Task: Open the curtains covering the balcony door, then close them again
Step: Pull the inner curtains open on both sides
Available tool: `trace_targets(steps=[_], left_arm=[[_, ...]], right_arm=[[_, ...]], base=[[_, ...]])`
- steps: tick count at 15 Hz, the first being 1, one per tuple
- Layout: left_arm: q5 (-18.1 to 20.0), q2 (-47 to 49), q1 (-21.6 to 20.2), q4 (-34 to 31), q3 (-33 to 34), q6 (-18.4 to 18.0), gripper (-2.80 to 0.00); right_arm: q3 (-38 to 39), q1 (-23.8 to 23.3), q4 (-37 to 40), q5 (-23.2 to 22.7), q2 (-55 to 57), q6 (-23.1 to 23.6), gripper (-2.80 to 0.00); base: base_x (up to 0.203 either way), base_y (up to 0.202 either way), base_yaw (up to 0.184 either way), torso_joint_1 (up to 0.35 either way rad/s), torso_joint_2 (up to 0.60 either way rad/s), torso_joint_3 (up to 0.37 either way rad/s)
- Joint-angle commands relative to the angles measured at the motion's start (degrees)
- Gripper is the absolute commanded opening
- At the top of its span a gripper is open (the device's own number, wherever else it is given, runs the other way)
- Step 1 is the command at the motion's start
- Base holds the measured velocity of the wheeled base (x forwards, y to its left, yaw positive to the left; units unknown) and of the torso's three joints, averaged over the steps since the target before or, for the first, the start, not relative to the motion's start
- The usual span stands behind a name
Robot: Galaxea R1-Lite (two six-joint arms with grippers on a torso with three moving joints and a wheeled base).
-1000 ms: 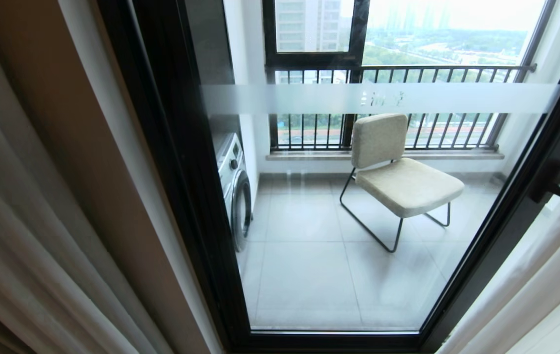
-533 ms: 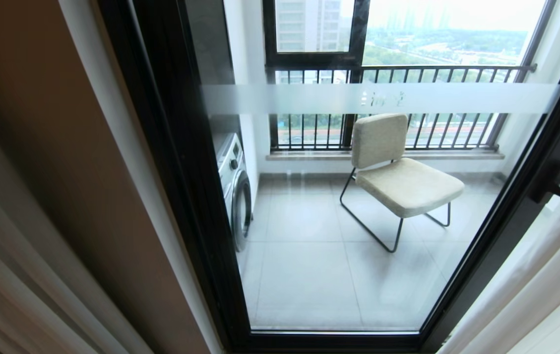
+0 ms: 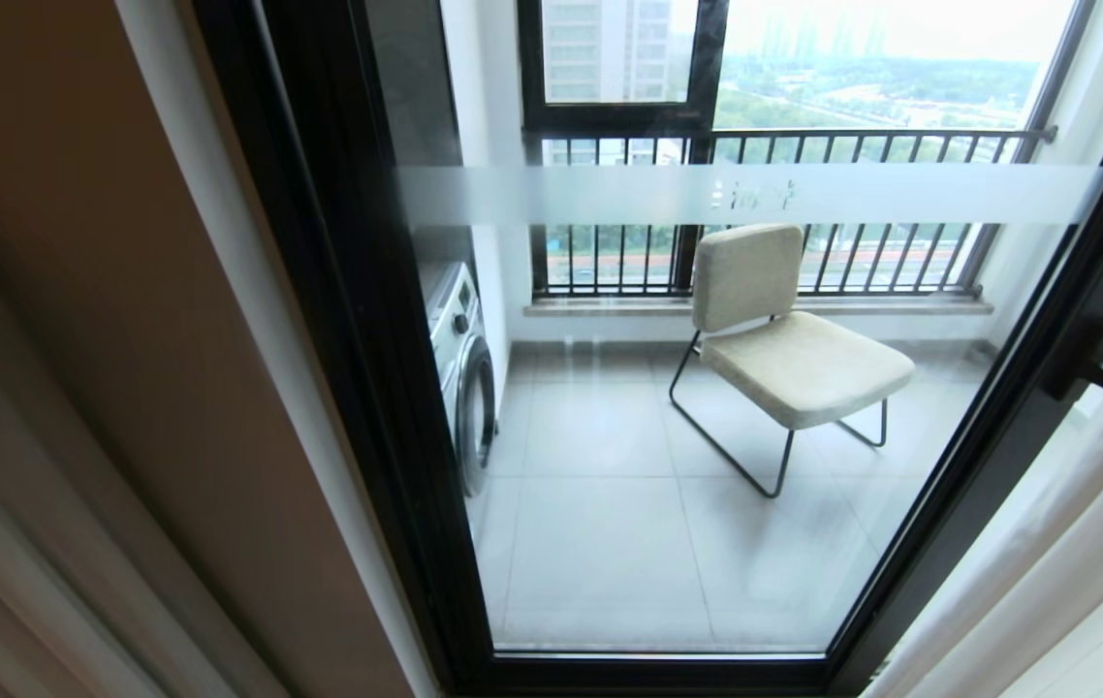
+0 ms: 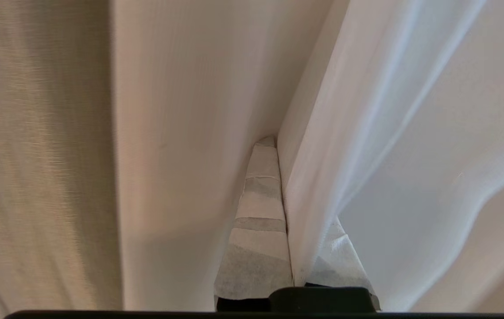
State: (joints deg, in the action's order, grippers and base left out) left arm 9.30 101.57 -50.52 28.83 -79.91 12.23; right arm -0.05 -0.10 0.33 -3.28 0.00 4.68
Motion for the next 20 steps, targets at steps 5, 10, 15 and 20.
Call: trace_targets(steps=[5,10,15,20], left_arm=[[4.7,-6.0,8.1,0.4,0.1,0.1,-2.80],[5.8,-7.6,13.6,0.4,0.2,0.1,-2.80],[5.8,-8.8,14.7,0.2,0.5,0.1,0.00],[5.3,-16.4,14.9,-0.7,3.6,0.1,0.00]], right_arm=[[0.0,0.0,0.0,-0.1,0.0,0.1,-2.80],[0.0,0.0,0.0,-0.1,0.0,0.1,-2.80],[0.0,0.0,0.0,-0.1,0.0,0.1,-2.80],[0.0,0.0,0.0,-0.1,0.0,0.1,-2.80]], base=[[0.000,0.000,0.000,0.000,0.00,0.000],[0.000,0.000,0.000,0.000,0.00,0.000],[0.000,0.000,0.000,0.000,0.00,0.000],[0.000,0.000,0.000,0.000,0.00,0.000]])
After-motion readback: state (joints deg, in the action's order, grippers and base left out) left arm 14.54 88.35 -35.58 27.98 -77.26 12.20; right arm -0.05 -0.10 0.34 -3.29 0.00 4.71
